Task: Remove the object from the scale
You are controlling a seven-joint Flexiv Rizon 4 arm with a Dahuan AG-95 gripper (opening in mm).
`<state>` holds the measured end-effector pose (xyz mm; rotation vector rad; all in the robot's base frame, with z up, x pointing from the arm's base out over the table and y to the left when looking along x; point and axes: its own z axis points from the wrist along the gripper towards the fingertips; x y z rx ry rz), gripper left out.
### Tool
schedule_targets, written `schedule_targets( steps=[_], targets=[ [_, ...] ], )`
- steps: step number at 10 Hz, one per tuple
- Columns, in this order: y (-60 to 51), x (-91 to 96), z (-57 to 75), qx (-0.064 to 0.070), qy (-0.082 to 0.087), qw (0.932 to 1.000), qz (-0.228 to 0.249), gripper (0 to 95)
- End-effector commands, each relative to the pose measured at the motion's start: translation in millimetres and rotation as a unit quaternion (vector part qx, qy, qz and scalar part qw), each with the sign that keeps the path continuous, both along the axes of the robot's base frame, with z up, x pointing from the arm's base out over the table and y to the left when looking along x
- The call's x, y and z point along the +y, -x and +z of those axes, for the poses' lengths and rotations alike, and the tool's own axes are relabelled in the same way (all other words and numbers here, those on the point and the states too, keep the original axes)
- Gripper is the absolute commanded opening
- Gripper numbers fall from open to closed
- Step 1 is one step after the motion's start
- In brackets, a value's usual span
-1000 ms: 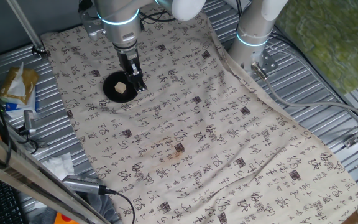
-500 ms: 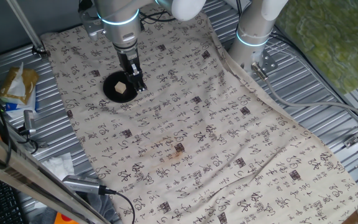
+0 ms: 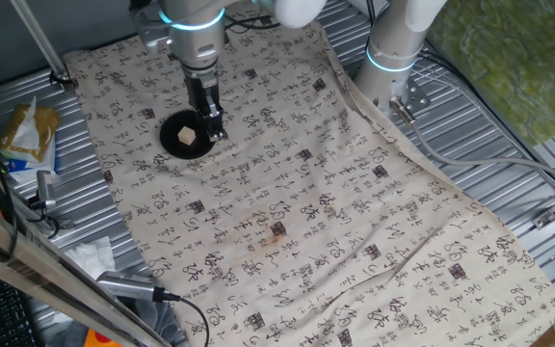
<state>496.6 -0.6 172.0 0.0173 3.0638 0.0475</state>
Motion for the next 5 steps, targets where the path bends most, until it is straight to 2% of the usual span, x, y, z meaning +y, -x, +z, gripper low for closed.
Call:
schedule_targets(
  steps=[1,5],
  targets=[
    [-3.3,0.6,-1.5,0.003,0.0,1.0,0.0,0.0],
    [-3.3,0.5,-1.3,0.004,0.0,1.0,-0.002,0.0]
  ],
)
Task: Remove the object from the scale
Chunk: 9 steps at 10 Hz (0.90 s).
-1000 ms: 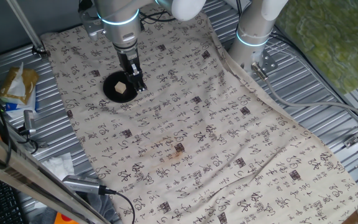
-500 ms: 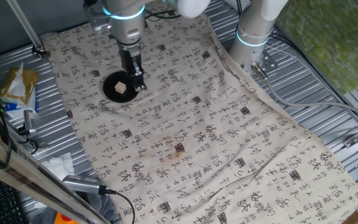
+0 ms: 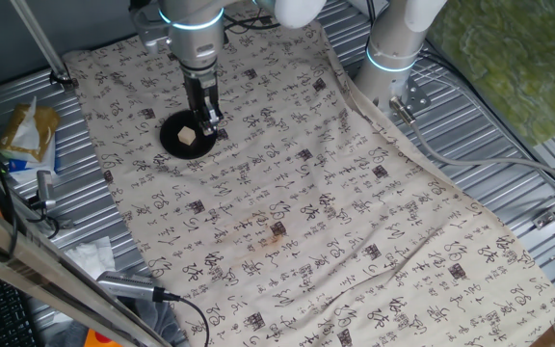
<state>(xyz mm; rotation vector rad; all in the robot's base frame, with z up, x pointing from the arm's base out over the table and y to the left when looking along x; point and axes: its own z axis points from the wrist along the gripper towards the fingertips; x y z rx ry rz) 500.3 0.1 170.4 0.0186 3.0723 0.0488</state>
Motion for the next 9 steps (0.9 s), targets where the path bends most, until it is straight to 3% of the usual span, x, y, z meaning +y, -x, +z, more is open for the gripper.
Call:
schedule_targets(
  steps=[1,9],
  targets=[
    [0.4,-0.2,0.3,-0.001,0.0,1.0,-0.003,0.0],
    [0.6,-0.3,1.2,-0.001,0.001,1.0,-0.006,0.0]
  ],
)
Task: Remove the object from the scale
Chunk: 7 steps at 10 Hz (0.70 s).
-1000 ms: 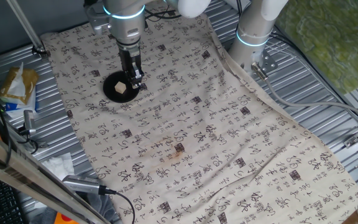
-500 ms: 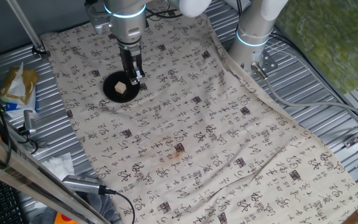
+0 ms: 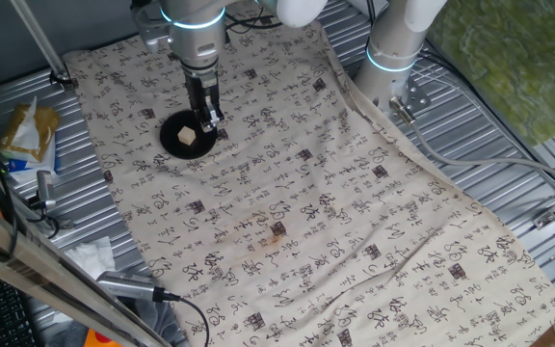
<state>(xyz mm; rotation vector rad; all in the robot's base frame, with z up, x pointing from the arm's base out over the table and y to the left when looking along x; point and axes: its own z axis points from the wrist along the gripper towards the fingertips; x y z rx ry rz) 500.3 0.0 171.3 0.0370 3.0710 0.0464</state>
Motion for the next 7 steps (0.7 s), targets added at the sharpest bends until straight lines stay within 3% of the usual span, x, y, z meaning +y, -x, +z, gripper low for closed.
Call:
schedule_targets(
  steps=[1,2,3,5,6,7],
  targets=[
    [0.6,-0.3,0.5,-0.001,0.0,1.0,0.001,19.0],
    [0.6,-0.3,0.6,-0.002,-0.001,1.0,0.002,19.0],
    [0.6,-0.3,0.6,-0.003,-0.001,1.0,0.003,38.0],
    [0.6,-0.3,0.6,-0.005,-0.002,1.0,0.003,38.0],
    [0.6,-0.4,0.6,-0.008,-0.003,1.0,0.005,57.0],
    [0.5,-0.4,0.7,-0.009,-0.004,0.9999,0.005,57.0]
  ],
)
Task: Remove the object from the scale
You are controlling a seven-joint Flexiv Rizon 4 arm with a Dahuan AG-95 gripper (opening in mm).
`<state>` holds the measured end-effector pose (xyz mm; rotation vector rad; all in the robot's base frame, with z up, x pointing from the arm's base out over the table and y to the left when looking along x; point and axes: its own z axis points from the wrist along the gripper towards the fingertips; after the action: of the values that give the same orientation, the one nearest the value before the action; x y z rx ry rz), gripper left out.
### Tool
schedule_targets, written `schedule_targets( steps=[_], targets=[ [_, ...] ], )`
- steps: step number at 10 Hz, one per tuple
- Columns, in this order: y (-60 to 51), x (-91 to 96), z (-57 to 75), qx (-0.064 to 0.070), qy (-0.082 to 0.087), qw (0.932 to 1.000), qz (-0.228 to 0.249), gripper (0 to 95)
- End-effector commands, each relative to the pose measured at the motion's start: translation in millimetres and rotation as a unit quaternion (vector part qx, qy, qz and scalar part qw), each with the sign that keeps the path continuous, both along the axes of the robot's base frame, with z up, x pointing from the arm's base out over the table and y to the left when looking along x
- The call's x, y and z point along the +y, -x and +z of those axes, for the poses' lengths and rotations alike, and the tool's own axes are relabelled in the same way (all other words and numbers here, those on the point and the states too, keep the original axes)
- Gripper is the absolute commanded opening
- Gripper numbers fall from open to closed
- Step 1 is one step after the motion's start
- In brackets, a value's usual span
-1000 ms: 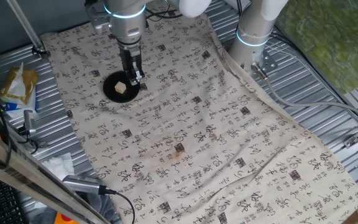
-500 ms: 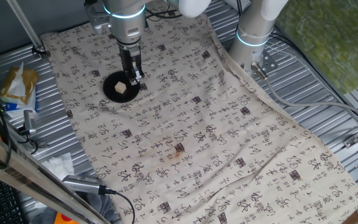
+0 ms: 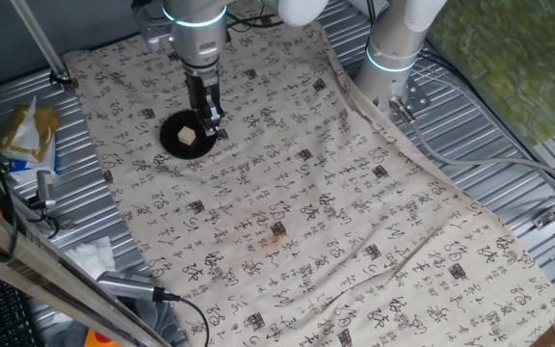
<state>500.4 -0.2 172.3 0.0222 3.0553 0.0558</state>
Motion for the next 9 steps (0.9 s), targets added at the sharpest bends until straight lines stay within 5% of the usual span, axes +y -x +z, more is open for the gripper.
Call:
schedule_targets(
  steps=[1,3,4,9],
  targets=[
    [0.6,-0.3,-0.4,-0.003,-0.002,1.0,0.002,57.0],
    [-0.1,-0.8,-0.6,-0.005,-0.001,1.0,0.008,57.0],
    [-0.7,-2.0,-1.1,-0.005,0.0,0.9999,0.013,38.0],
    [-7.2,-19.8,-6.7,-0.01,0.002,0.9992,0.038,38.0]
  ],
)
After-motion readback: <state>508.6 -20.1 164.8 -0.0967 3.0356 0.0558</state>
